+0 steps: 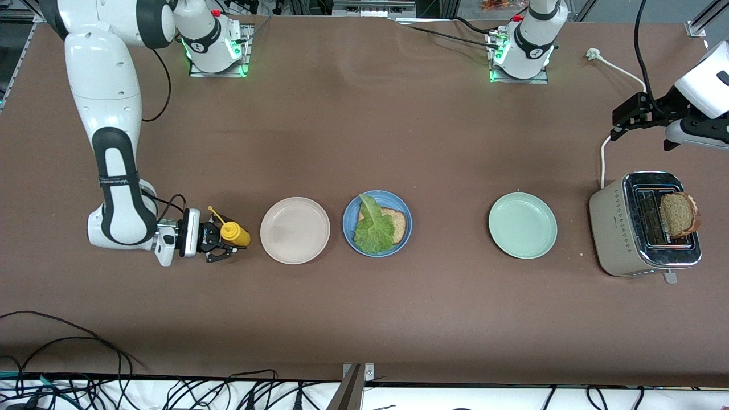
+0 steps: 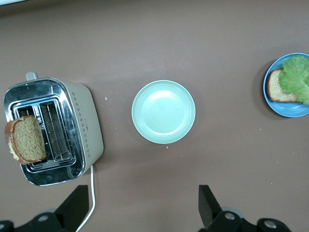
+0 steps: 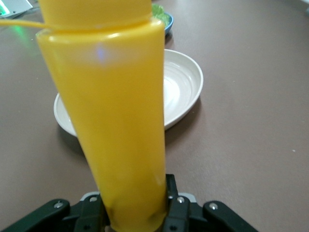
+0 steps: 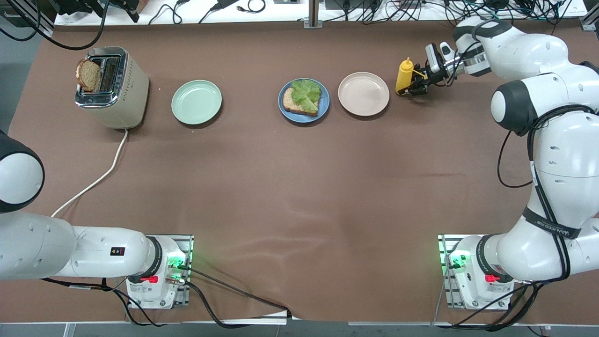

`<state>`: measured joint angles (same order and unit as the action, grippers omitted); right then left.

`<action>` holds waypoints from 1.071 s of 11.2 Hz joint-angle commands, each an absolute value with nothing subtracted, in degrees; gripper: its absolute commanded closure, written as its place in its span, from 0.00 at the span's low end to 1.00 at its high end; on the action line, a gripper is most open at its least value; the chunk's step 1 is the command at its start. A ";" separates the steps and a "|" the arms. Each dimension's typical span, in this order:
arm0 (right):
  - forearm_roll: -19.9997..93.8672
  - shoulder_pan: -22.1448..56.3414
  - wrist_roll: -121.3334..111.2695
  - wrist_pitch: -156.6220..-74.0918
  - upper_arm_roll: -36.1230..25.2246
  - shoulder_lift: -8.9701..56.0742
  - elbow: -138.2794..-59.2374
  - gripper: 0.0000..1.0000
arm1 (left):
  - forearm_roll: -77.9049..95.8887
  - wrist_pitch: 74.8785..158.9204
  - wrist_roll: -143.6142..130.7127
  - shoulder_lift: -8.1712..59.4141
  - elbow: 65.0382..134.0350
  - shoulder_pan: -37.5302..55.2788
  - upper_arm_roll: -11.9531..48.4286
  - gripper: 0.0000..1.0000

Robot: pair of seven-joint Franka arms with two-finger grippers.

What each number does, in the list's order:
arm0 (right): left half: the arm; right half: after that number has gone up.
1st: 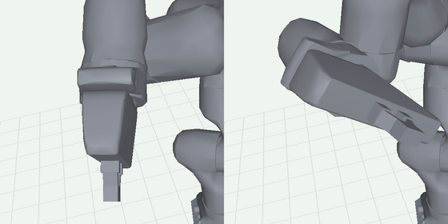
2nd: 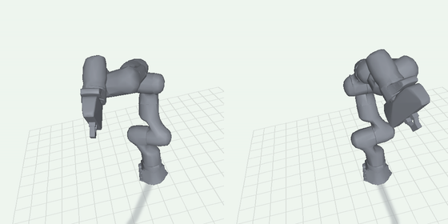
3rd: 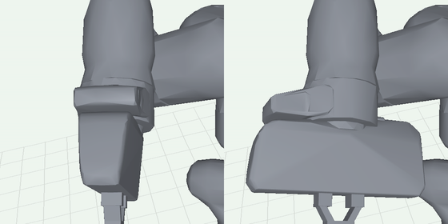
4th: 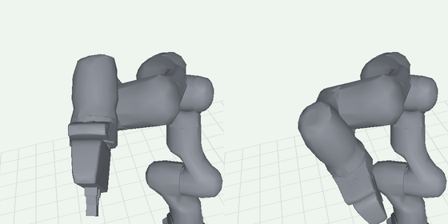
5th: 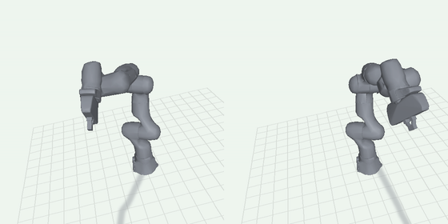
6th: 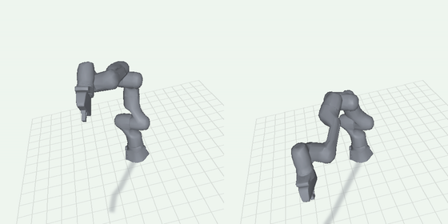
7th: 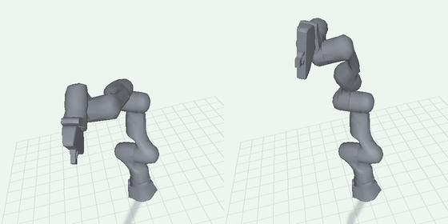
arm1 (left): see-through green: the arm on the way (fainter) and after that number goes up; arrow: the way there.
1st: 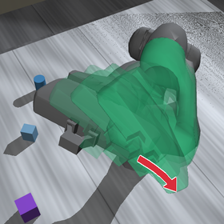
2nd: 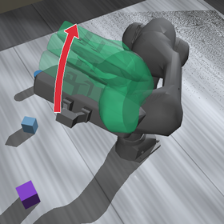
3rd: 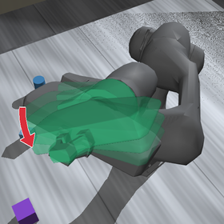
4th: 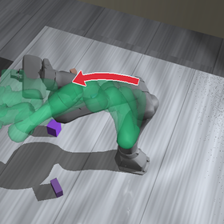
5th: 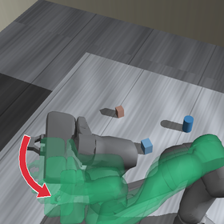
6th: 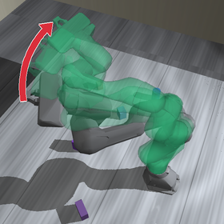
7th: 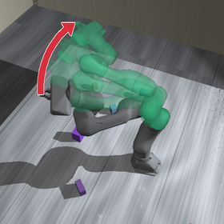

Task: Make sandwich in blue plate with both arms
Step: 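Grasp the yellow bottle with the right gripper and lift it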

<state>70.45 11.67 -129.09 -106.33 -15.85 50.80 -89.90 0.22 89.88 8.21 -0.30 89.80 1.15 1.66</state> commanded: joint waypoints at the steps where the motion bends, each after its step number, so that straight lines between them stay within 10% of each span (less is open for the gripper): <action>1: 63.13 16.42 -115.89 -108.54 -18.97 47.12 -90.35 1.00 | -1.32 88.86 7.91 0.00 88.59 0.79 1.93 0.00; 12: 27.36 37.15 -65.25 -108.81 -26.00 41.31 -82.79 1.00 | -0.79 88.86 7.73 -0.09 88.59 0.97 2.37 0.00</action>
<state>32.57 31.60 -72.60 -109.74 -22.82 42.43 -83.56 0.22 89.87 8.21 -0.30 89.79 1.01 2.10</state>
